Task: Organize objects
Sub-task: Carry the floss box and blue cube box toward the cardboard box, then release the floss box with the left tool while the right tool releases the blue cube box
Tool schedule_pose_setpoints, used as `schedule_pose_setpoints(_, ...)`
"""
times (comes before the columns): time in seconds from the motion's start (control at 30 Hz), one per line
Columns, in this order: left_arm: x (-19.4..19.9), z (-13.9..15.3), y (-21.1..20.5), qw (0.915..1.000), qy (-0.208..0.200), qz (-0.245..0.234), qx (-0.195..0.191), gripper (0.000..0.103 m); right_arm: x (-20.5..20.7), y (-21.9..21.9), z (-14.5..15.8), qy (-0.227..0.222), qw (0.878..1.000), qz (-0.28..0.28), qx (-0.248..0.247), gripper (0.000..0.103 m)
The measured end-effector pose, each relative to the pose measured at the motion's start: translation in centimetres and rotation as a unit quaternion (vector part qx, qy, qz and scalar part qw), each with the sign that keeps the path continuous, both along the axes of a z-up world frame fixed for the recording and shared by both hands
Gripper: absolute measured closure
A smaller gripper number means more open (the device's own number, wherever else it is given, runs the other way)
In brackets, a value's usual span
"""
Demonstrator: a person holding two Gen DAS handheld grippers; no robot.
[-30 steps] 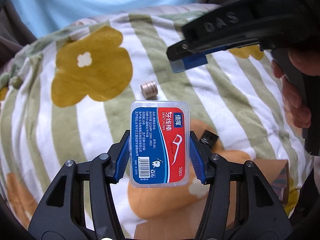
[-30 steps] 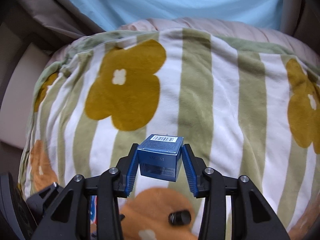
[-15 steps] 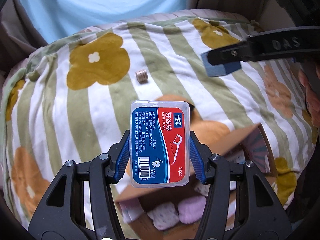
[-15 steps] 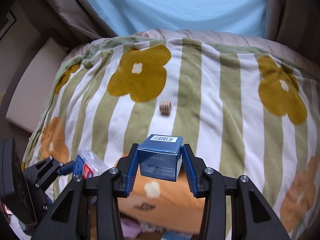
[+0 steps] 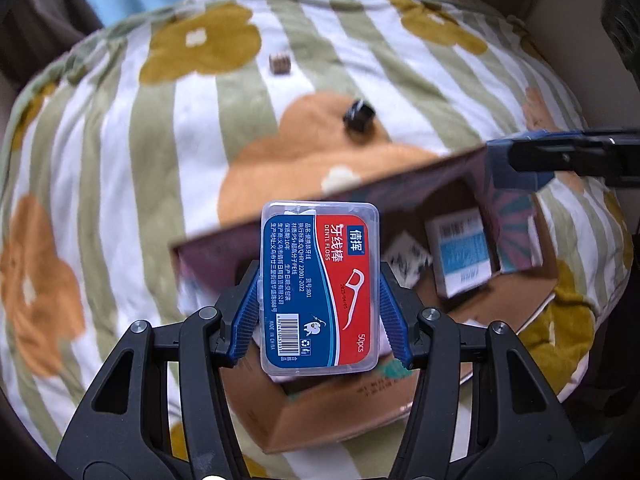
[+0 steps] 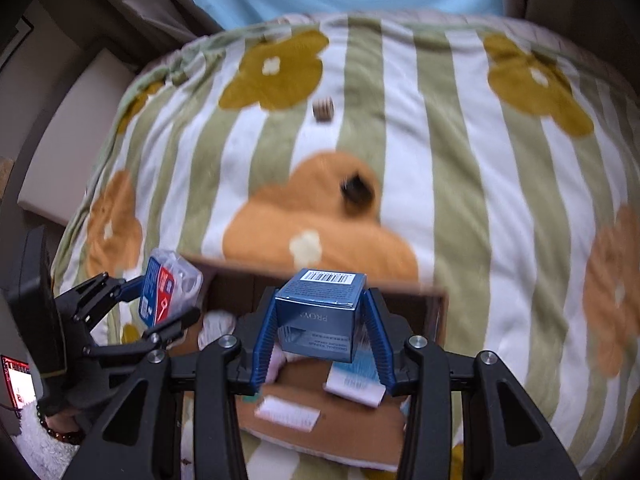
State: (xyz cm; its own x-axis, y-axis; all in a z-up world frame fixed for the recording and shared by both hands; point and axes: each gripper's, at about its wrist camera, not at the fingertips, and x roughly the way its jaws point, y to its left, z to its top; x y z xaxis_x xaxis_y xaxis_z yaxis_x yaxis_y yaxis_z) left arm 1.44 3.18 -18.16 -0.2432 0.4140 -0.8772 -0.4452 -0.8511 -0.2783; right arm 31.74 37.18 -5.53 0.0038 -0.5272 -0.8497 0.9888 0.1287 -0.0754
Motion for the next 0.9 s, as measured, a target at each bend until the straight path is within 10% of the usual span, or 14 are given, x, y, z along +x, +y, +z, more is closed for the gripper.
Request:
schedule_pose_setpoints(0.57,1.5,-2.6,0.0,0.9999,-0.011,0.003,0.009,0.050,0.5,2.0,-5.3,-0.013,0.999,0.014,0.026,0.063)
schedule_pose_setpoints(0.63,1.5,-2.0,0.1,1.0000,-0.001,0.000,0.004,0.027,1.0,2.2,-5.3,-0.003,0.999,0.024,0.027,0.057)
schedule_pose_setpoints(0.67,1.5,-1.9,0.1,1.0000,0.003,-0.001,-0.002,0.000,1.1,2.3,-5.2,0.002,0.999,0.026,0.028,0.040)
schedule_pose_setpoints(0.73,1.4,-1.6,-0.4,0.9999,0.012,0.004,-0.004,0.000,1.1,2.6,-5.0,0.010,0.999,0.027,0.028,0.017)
schedule_pose_setpoints(0.9,1.0,-1.9,-1.6,0.9999,0.003,0.015,-0.007,0.000,0.2,3.4,-4.8,0.027,0.999,0.026,0.017,0.017)
